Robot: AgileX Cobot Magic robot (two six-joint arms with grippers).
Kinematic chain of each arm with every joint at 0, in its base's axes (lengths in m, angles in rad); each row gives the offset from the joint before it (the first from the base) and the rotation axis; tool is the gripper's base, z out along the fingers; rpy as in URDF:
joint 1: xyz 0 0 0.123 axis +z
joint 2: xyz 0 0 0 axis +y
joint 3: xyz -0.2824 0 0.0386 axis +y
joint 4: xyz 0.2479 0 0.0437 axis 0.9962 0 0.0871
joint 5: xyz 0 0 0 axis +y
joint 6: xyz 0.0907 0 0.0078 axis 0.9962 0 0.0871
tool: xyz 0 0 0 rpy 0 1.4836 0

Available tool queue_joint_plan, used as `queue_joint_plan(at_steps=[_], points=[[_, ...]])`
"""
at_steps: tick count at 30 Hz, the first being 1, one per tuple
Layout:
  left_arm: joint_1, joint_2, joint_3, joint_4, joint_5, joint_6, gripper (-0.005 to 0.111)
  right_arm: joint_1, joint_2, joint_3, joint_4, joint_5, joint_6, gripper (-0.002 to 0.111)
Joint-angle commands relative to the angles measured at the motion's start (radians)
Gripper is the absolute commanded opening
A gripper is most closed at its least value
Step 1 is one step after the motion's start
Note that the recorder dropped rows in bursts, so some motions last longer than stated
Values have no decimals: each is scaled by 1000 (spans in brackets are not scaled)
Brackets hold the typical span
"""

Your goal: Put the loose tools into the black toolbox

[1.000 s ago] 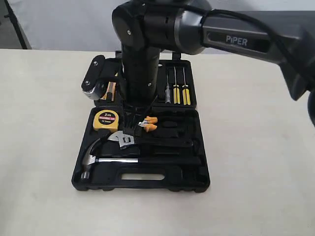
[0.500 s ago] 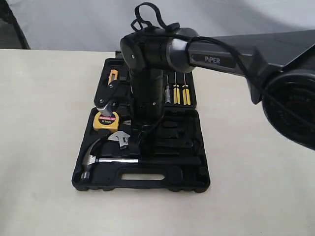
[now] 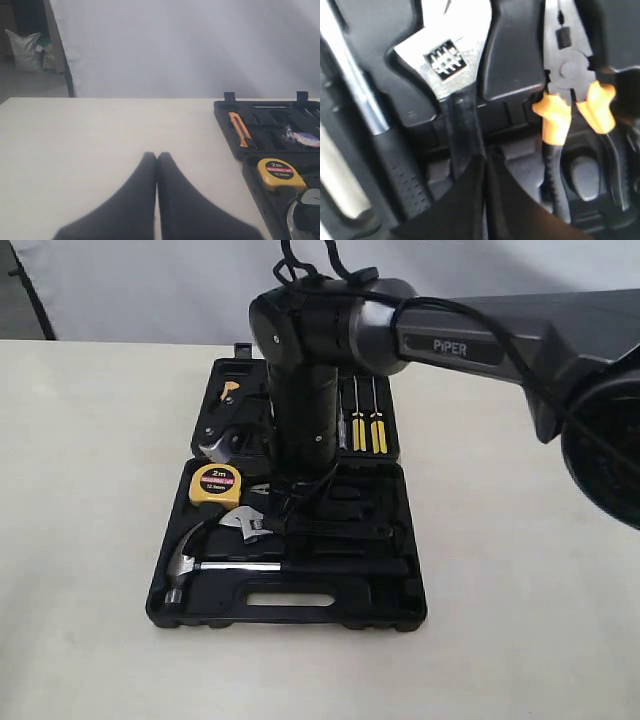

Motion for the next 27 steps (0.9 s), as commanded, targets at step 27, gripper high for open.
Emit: queue_joint_plan(at_steps=[27], points=[[3, -8, 9, -14, -17, -10, 1, -49, -10, 72, -16, -61, 12, 0]])
